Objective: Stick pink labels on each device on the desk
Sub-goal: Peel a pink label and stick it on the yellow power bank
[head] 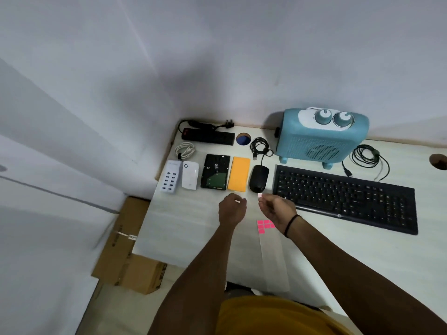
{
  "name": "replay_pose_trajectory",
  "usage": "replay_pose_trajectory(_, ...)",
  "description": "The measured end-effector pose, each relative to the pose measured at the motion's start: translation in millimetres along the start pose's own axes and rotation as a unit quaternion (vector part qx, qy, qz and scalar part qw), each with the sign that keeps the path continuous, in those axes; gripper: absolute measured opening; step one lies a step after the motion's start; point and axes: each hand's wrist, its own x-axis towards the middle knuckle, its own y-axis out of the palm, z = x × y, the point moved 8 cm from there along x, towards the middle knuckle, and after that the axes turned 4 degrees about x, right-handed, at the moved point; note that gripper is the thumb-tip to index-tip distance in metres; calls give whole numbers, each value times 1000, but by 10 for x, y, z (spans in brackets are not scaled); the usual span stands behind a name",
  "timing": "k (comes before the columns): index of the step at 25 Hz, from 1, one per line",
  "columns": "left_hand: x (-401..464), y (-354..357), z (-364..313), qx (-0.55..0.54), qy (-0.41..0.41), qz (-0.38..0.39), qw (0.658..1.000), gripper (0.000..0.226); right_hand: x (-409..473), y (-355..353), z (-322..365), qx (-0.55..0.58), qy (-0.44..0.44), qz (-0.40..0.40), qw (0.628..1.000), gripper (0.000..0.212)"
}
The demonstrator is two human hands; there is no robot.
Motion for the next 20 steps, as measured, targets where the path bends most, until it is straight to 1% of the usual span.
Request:
replay_pose_trajectory(3,340,-184,-215,43,44,-28,998,28,104,148,27,-7,-5,-11,1000,12)
replay_pose_trajectory(6,659,-213,-437,97,77,-31,992,30,237,187,57,-1,-11,-32,999,16)
replay_pose_trajectory(11,980,-19,-725,213,105,-11,971,46,407,114,141,-7,-4,-60,998,14)
replay_pose_trajectory(17,1198,62,-917,272,87,-8,958,54,570,146,228,-47,9,-54,997,15)
replay_pose_trajectory(20,1249,72,-983,305,84,-5,949,61,581,166,274,-44,12,-48,998,9)
